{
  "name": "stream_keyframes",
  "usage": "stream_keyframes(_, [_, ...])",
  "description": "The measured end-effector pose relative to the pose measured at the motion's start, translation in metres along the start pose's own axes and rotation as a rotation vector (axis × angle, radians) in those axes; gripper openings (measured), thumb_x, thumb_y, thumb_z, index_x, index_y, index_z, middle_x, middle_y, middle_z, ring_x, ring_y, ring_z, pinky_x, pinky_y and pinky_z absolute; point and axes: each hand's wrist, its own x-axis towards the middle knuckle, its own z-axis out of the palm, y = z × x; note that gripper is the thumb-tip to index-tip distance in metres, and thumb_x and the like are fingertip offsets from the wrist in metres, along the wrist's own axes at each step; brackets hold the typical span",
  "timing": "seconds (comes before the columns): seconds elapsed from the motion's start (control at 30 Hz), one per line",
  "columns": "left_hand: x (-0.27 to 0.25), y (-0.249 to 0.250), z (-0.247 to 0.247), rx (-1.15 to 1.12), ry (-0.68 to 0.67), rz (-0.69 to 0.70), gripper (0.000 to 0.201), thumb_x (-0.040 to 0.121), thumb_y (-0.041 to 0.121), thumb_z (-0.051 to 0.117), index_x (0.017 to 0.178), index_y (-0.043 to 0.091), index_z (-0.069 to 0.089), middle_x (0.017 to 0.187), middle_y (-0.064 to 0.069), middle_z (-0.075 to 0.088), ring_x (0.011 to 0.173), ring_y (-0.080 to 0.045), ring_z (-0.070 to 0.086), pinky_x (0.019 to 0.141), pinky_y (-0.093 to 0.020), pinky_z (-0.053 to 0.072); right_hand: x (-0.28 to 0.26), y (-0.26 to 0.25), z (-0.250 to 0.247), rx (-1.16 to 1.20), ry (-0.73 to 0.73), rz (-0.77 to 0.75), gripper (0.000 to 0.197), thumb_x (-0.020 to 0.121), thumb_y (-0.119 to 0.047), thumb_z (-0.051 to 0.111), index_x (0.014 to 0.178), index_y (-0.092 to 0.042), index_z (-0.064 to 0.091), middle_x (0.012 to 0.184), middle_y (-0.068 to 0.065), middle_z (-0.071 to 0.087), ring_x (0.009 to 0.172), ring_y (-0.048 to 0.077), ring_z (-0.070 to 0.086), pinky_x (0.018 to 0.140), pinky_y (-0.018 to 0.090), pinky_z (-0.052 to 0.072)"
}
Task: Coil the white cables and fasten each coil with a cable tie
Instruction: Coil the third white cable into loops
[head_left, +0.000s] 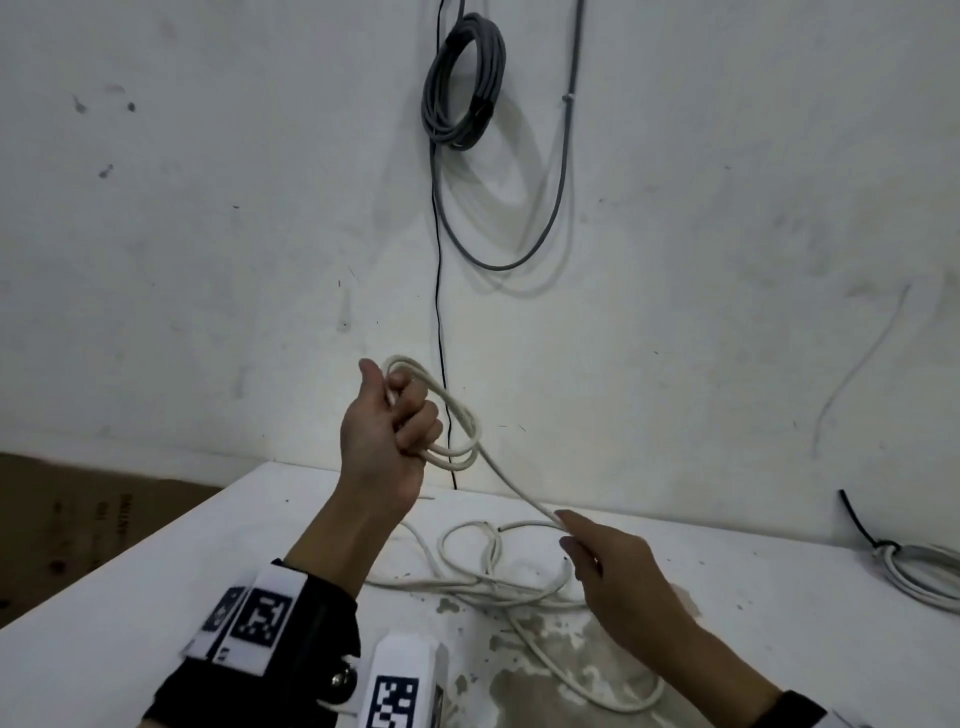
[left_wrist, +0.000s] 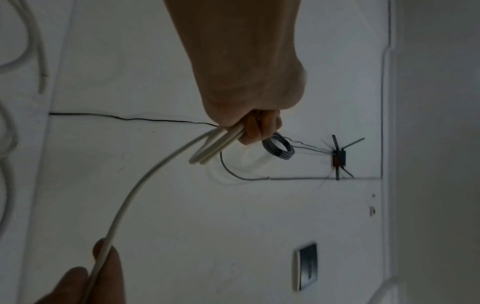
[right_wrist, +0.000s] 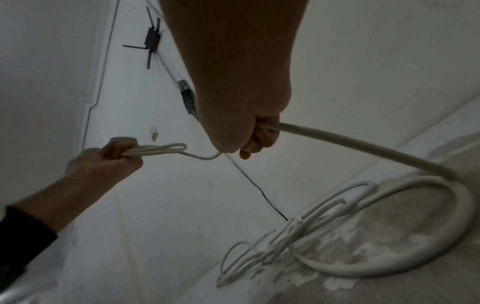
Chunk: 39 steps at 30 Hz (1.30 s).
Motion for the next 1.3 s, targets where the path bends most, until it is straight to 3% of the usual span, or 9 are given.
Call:
stream_keyframes(0.13, [-0.008, -0.016, 0.006, 0.456, -0.022, 0.154, 0.031, 0.102, 0.022, 0.027, 0.073, 0.015, 0.035, 0.050, 0.007, 0.047, 0.035, -0.007, 0.038, 0.043, -0.022, 0.029, 0.002, -0.022, -0.001, -0.194, -0.038, -0.229, 0.027, 0.085, -0.036, 0.044, 0.102, -0.030, 0.064, 0.057, -0.008, 0.058, 0.045, 0.011, 0.052, 0.039, 0.017, 0.032])
stream_keyframes(0.2, [-0.013, -0.028, 0.004, 0.821, -0.132, 0.265, 0.024, 0.102, 0.017, 0.027, 0.085, 0.007, 0.039, 0.074, 0.004, 0.064, 0.046, -0.013, 0.056, 0.047, -0.023, 0.043, 0.007, -0.031, -0.004, -0.212, -0.033, -0.313, 0.026, 0.087, -0.036, 0.042, 0.104, -0.031, 0.061, 0.057, -0.008, 0.055, 0.040, 0.013, 0.048, 0.038, 0.015, 0.026])
stream_keyframes(0.3, [-0.019, -0.044, -0.005, 1.254, -0.327, 0.238, 0.020, 0.100, 0.026, 0.030, 0.104, 0.008, 0.038, 0.104, 0.005, 0.063, 0.067, -0.014, 0.067, 0.063, -0.031, 0.057, 0.016, -0.039, -0.012, -0.265, -0.004, -0.407, 0.024, 0.088, -0.034, 0.042, 0.103, -0.028, 0.061, 0.056, -0.005, 0.050, 0.037, 0.010, 0.033, 0.044, 0.007, 0.010])
stream_keyframes(0.4, [-0.023, -0.050, -0.013, 1.561, -0.369, 0.145, 0.021, 0.100, 0.031, 0.031, 0.108, 0.013, 0.040, 0.104, 0.002, 0.064, 0.079, -0.024, 0.067, 0.071, -0.042, 0.056, 0.022, -0.039, -0.018, -0.292, -0.001, -0.462, 0.023, 0.088, -0.033, 0.047, 0.095, -0.023, 0.066, 0.056, -0.003, 0.052, 0.036, 0.012, 0.038, 0.040, 0.013, 0.024])
stream_keyframes(0.53, [-0.016, -0.051, -0.031, 2.002, -0.401, 0.285, 0.027, 0.101, 0.029, 0.027, 0.113, 0.007, 0.036, 0.101, -0.009, 0.068, 0.078, -0.032, 0.066, 0.069, -0.044, 0.054, 0.022, -0.027, -0.026, -0.238, -0.023, -0.411, 0.025, 0.086, -0.024, 0.047, 0.094, -0.015, 0.068, 0.057, -0.001, 0.056, 0.043, 0.019, 0.049, 0.039, 0.024, 0.040])
stream_keyframes(0.8, [-0.007, -0.051, -0.045, 2.038, -0.308, 0.332, 0.032, 0.100, 0.029, 0.025, 0.116, 0.003, 0.034, 0.096, -0.012, 0.068, 0.076, -0.032, 0.065, 0.067, -0.044, 0.053, 0.017, -0.011, -0.021, -0.235, -0.053, -0.344, 0.020, 0.089, -0.024, 0.042, 0.089, -0.016, 0.060, 0.053, -0.001, 0.046, 0.040, 0.024, 0.042, 0.032, 0.030, 0.037])
stream_keyframes(1.0, [-0.009, -0.055, -0.046, 1.950, -0.293, 0.199, 0.026, 0.100, 0.030, 0.026, 0.109, 0.007, 0.034, 0.092, -0.014, 0.067, 0.078, -0.033, 0.064, 0.071, -0.047, 0.052, 0.022, -0.018, -0.026, -0.264, 0.008, -0.380, 0.018, 0.087, -0.026, 0.045, 0.089, -0.019, 0.062, 0.052, -0.004, 0.048, 0.037, 0.022, 0.043, 0.031, 0.024, 0.033])
stream_keyframes(1.13, [-0.016, -0.050, -0.037, 1.756, -0.428, -0.021, 0.024, 0.100, 0.034, 0.029, 0.084, 0.016, 0.036, 0.069, -0.004, 0.055, 0.059, -0.018, 0.051, 0.061, -0.035, 0.043, 0.031, -0.014, -0.035, -0.351, 0.055, -0.368, 0.024, 0.084, -0.030, 0.045, 0.089, -0.025, 0.068, 0.057, -0.003, 0.056, 0.037, 0.022, 0.051, 0.032, 0.022, 0.035])
stream_keyframes(1.3, [-0.028, -0.039, -0.022, 1.127, -0.491, -0.505, 0.046, 0.100, 0.041, 0.029, 0.064, 0.016, 0.042, 0.048, 0.008, 0.031, 0.037, -0.004, 0.024, 0.038, -0.017, 0.022, 0.050, -0.003, -0.052, -0.370, 0.165, -0.387, 0.028, 0.085, -0.030, 0.047, 0.089, -0.020, 0.073, 0.054, 0.004, 0.050, 0.034, 0.021, 0.041, 0.044, 0.020, 0.027])
